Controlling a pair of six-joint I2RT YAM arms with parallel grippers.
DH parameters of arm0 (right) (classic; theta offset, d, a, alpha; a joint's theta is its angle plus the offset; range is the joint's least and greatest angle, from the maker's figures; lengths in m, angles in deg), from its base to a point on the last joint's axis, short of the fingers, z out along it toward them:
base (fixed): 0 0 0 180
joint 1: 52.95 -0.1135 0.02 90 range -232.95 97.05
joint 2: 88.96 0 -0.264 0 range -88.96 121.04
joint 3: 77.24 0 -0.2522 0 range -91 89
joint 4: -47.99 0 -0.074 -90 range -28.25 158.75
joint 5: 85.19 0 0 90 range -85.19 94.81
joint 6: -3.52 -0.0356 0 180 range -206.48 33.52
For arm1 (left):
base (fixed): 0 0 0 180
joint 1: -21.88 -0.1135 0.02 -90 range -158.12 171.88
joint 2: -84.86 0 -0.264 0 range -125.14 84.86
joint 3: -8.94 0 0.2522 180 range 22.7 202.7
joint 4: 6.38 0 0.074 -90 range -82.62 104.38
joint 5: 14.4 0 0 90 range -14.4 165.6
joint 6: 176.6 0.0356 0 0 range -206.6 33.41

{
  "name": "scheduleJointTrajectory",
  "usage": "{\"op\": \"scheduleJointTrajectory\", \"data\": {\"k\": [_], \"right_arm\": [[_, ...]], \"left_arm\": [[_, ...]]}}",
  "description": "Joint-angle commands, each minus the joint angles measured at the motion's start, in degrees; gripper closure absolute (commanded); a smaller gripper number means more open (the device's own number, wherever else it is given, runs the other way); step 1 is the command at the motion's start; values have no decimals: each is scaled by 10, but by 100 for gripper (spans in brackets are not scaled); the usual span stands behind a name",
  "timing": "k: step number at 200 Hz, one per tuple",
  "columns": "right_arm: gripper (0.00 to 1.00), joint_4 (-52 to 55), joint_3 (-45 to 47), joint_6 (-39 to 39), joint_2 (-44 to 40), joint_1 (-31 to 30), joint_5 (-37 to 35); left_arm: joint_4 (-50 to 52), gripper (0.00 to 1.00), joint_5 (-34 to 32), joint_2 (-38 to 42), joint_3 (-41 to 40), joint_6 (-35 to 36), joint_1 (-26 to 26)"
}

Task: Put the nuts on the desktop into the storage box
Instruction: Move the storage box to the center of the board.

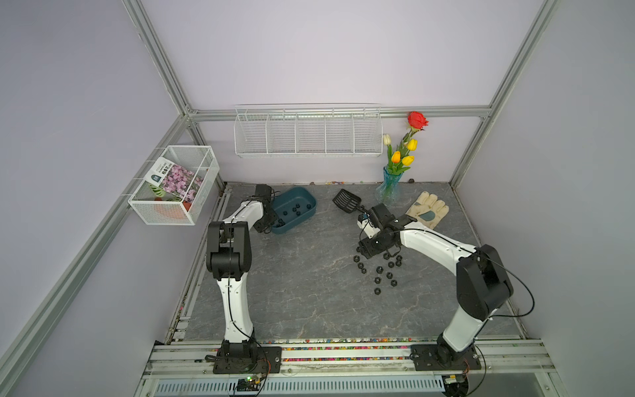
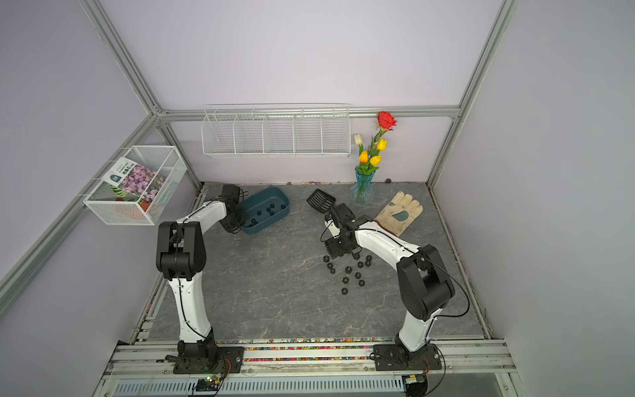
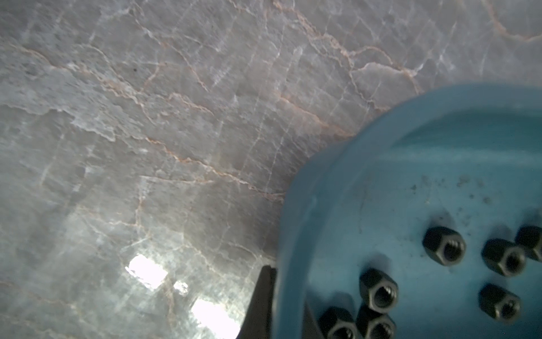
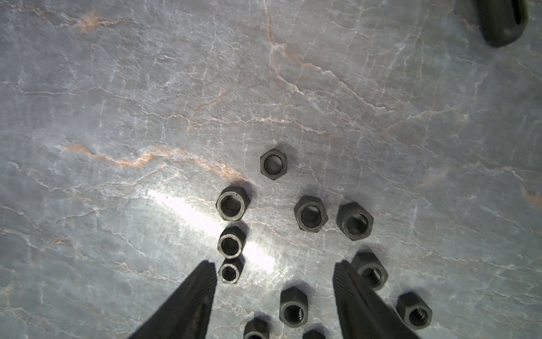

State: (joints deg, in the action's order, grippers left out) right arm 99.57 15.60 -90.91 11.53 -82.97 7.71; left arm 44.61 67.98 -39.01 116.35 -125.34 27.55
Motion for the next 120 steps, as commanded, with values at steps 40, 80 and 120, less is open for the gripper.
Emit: {"op": "scheduleJointTrajectory", "data": {"k": [40,80,120], "right_arm": [[32,9,11,-16,-27,-2,19],[32,24,22,-21,-59,-7,67],[32,3,77,1,-125,-30,84]], "left_arm": [[31,100,2,29,6,89,11],[49,100,33,80,-20,180,32],[52,100,51,136,-85,208,62]]}}
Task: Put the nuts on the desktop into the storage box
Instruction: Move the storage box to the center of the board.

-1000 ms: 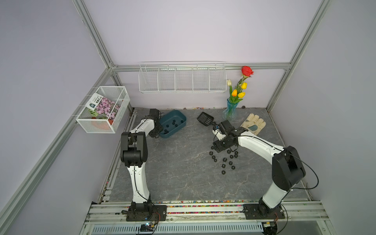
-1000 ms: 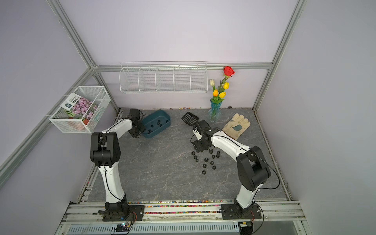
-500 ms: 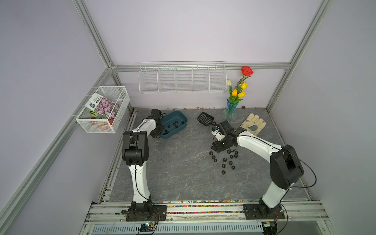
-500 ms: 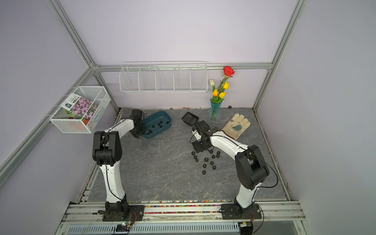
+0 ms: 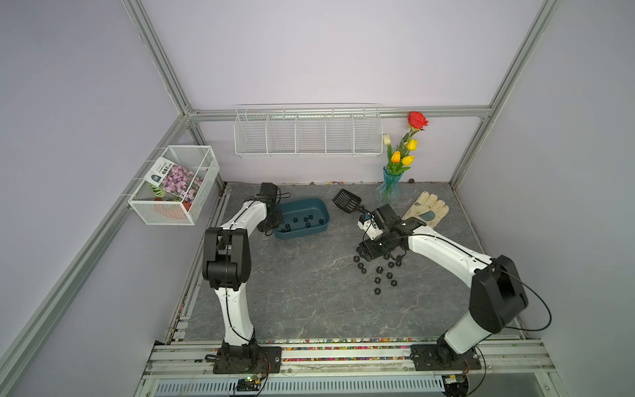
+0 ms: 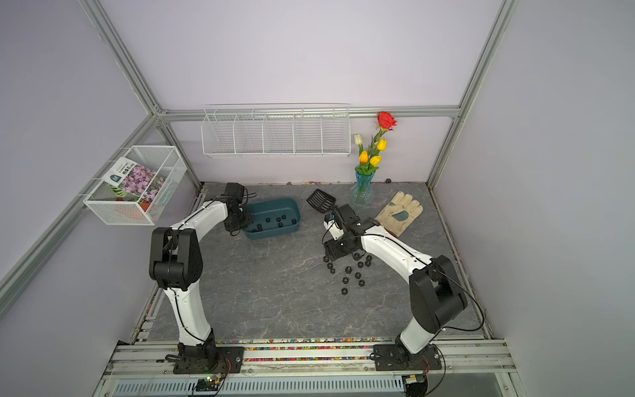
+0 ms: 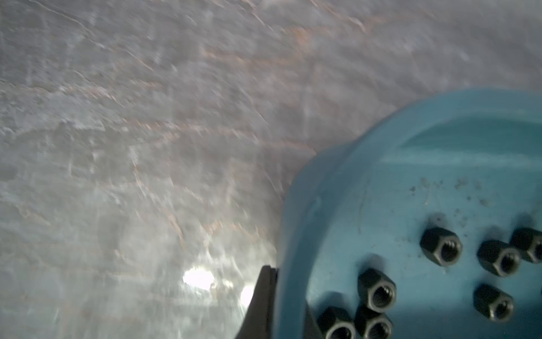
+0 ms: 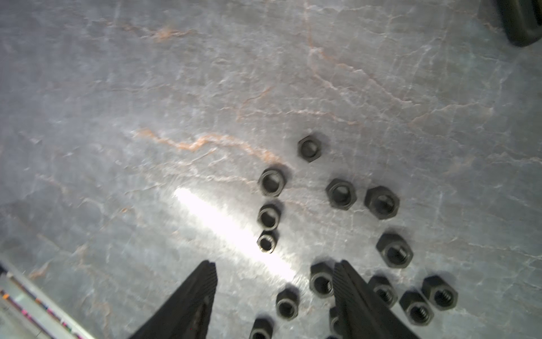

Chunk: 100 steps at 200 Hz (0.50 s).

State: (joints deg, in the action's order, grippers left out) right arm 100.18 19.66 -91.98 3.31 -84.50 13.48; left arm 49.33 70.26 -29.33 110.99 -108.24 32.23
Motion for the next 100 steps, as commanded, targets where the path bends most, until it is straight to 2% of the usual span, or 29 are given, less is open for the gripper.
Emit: {"op": "scheduleJointTrajectory", "data": {"k": [1,28,67,100], "right_arm": [[32,-4,38,12,-45,-15,27],[31,-47,93,8,-103,-32,43],[31,-87,161,-6,-177,-80,-17],[31,-100,199,-35,-215,-106,-38]], "left_arm": [[5,100,29,40,-33,38,17],[1,100,31,66,-78,36,41],[3,100,21,89,-121,29,76],[-7,100,12,116,-169,15,84]]}}
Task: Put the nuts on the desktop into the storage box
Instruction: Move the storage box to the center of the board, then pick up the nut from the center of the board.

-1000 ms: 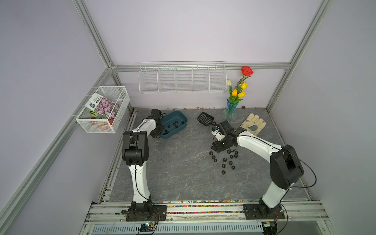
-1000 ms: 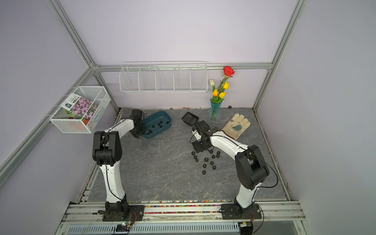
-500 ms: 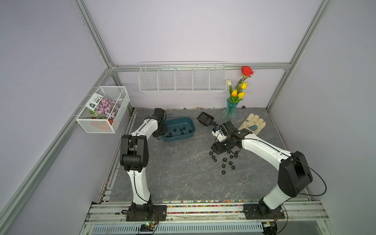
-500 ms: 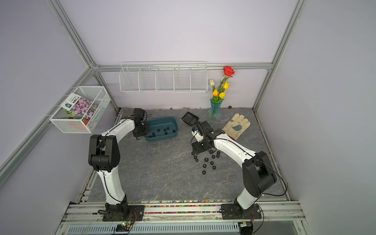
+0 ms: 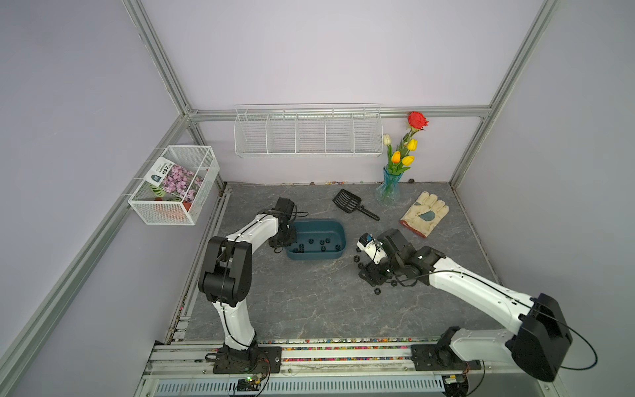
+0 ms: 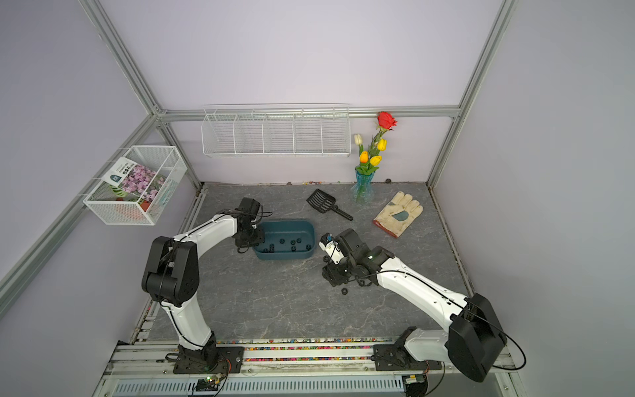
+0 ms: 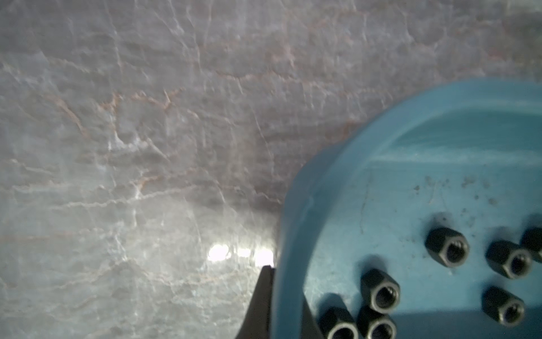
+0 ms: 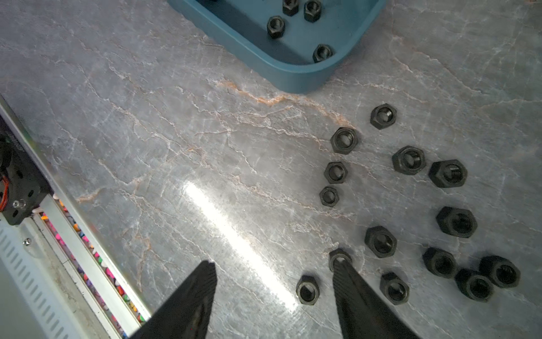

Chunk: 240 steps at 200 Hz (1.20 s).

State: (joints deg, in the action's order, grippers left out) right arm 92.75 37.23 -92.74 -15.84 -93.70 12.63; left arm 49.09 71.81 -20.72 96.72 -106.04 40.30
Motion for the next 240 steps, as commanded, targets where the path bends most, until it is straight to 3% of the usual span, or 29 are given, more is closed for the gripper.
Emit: {"op": "scheduleJointTrajectory", "data": {"k": [1,37,132,194,240], "right_arm": [[31,-26,24,-28,-24,-16,-30],[31,-37,54,-62,-53,-46,-49],[31,-21,51,-87,-46,-50,-66],[30,-16,42,-80,-31,-50,-50],[30,-3,30,-77,-25,-50,-49]], "left_arm": [[-5,100,-3,32,-28,-7,3],[-21,100,-10,48,-61,-11,3],[17,100,-77,-28,-15,-7,3],[46,68,-100,-55,23,6,3],[38,57,-104,-42,21,10,4]]}}
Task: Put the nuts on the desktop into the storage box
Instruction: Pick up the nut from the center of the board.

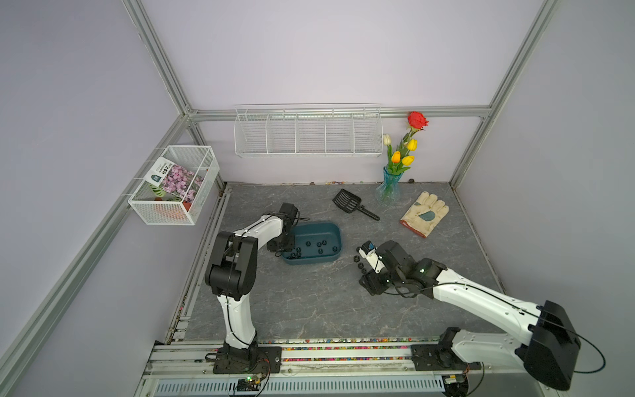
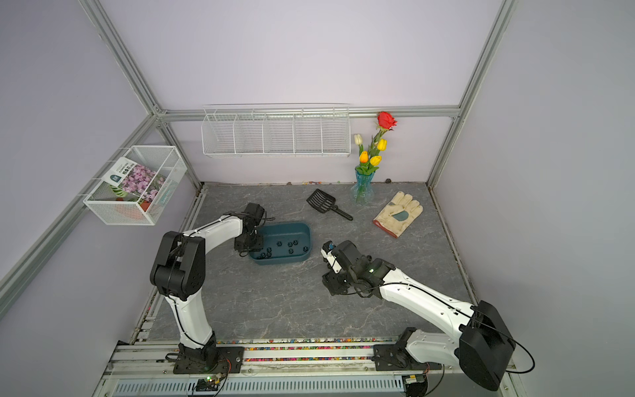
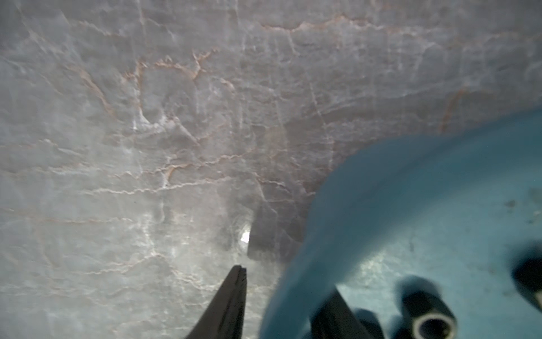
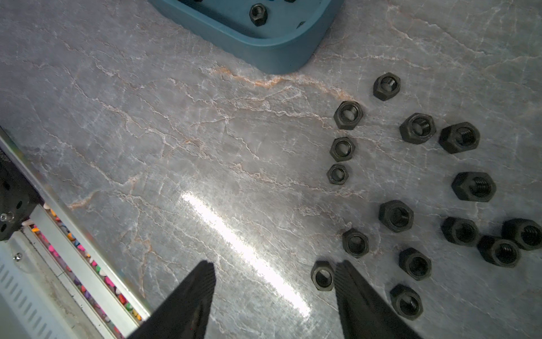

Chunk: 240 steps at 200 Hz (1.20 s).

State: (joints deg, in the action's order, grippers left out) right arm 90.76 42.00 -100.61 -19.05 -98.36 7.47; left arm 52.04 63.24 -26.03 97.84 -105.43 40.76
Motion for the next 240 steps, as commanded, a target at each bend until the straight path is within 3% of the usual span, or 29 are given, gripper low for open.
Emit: {"op": "scheduleJointTrajectory", "data": {"k": [1,43,67,108,141,167,215,240], "right_arm": [[30,17,-19,2,7,-3,3],[29,67,-77,-26,41,-3,-66],[28,101,-133,-24,91,7,-103],[32,136,-235,-20,208,59,-105],[37,147,-309,-7,306,93,-93],[40,143,-353,10,370,107,-74],[45,144,-396,27,438,129,-45],[49,145,-403,31,457,134,-34]], "left_arm": [[7,57,-18,12,10,4,-1],[-70,41,9,113,-19,21,7],[-103,38,16,174,-36,19,14],[-138,38,-3,288,-91,3,52],[-166,38,46,347,-149,4,86],[-190,45,82,363,-188,-1,116],[-214,47,83,405,-237,25,210],[-248,47,121,437,-268,44,243]]}}
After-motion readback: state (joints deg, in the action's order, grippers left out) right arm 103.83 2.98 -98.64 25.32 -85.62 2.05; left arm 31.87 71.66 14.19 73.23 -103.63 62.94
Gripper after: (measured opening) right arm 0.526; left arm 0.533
